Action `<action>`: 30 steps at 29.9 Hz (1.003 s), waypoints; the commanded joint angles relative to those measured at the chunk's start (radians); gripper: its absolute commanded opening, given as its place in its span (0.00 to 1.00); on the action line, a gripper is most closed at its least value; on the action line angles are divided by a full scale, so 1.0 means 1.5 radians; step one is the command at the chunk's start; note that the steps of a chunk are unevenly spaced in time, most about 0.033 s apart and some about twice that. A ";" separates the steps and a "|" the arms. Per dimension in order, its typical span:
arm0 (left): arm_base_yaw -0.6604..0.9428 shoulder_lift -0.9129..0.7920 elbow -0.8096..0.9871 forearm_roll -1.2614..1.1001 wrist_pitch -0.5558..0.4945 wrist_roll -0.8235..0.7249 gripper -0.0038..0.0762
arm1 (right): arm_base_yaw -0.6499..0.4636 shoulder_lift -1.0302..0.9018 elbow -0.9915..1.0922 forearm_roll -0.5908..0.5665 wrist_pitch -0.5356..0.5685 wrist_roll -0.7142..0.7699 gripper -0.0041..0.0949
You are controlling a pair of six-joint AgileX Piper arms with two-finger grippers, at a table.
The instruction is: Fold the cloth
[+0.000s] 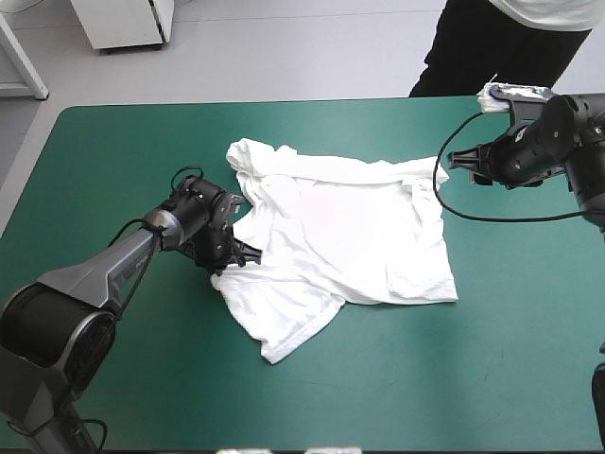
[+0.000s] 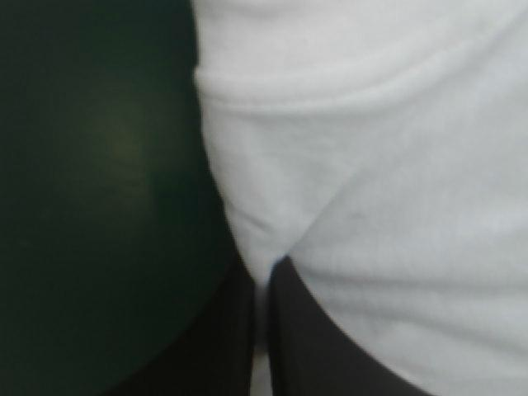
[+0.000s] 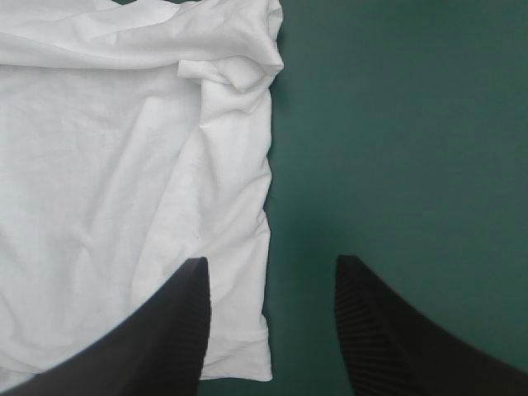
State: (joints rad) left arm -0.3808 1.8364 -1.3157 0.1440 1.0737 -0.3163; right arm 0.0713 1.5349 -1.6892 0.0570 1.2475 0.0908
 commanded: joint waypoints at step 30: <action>0.391 0.146 -0.374 0.115 -0.082 0.061 0.04 | -0.007 -0.025 -0.015 0.164 -0.043 -0.035 0.47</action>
State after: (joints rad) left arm 0.1986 2.0809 -1.8195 0.3165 0.9781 -0.2248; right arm 0.0713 1.5349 -1.6892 0.2570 1.2227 0.0627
